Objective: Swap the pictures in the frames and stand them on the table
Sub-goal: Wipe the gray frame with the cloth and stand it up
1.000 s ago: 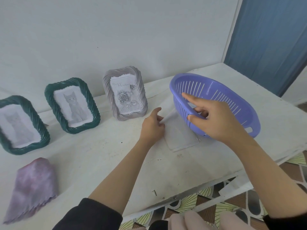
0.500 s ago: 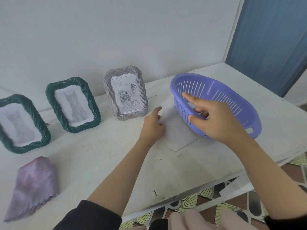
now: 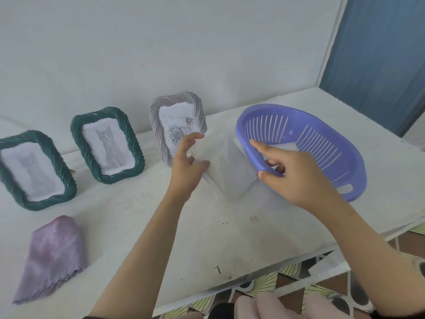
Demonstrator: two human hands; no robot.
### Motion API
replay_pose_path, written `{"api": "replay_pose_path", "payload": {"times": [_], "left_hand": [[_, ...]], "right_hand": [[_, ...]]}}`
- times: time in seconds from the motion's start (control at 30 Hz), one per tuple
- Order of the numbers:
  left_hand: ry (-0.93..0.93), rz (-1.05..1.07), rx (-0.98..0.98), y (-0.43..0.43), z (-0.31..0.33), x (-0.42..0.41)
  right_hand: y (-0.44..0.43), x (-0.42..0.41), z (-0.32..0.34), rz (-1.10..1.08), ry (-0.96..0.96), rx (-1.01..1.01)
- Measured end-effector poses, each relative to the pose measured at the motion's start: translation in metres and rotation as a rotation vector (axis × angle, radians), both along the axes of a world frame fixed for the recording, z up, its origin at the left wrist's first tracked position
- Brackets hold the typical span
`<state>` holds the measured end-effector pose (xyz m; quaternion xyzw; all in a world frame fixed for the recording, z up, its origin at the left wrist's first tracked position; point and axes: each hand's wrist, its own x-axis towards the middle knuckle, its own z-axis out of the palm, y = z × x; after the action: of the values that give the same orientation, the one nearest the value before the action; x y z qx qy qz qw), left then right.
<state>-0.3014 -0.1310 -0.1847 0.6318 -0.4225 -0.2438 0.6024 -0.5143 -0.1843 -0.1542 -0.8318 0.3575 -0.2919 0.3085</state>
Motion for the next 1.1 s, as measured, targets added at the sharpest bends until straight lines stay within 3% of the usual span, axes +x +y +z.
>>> {"api": "replay_pose_path", "payload": {"times": [0.37,0.5,0.57,0.63,0.73,0.8,0.9,0.97,1.1], "left_hand": [[0.077,-0.136,-0.091,0.015,0.077,0.008],[0.108,-0.238,-0.108,0.006,0.089,-0.006],[0.141,-0.276,-0.105,-0.001,0.092,-0.016],[0.190,-0.316,-0.117,-0.008,0.093,-0.026],[0.187,-0.323,-0.125,-0.018,0.092,-0.038],[0.019,-0.236,-0.106,-0.023,0.091,-0.048],[-0.174,-0.053,-0.144,-0.020,0.088,-0.072],[-0.162,-0.095,-0.123,-0.016,0.089,-0.089],[-0.014,-0.234,0.037,-0.022,0.086,-0.101]], "right_hand": [[0.007,0.005,-0.008,0.041,0.101,0.052],[0.003,0.005,0.002,-0.098,-0.249,0.228],[-0.001,0.003,0.011,-0.038,-0.442,0.413],[-0.002,0.000,0.018,-0.018,-0.585,0.444],[-0.004,-0.004,0.025,-0.193,-0.728,0.315],[-0.009,-0.008,0.026,-0.339,-0.738,0.171],[-0.019,-0.018,0.021,-0.426,-0.575,-0.155],[-0.022,-0.023,0.015,-0.375,-0.419,-0.371],[-0.024,-0.027,0.001,-0.291,-0.219,-0.539]]}}
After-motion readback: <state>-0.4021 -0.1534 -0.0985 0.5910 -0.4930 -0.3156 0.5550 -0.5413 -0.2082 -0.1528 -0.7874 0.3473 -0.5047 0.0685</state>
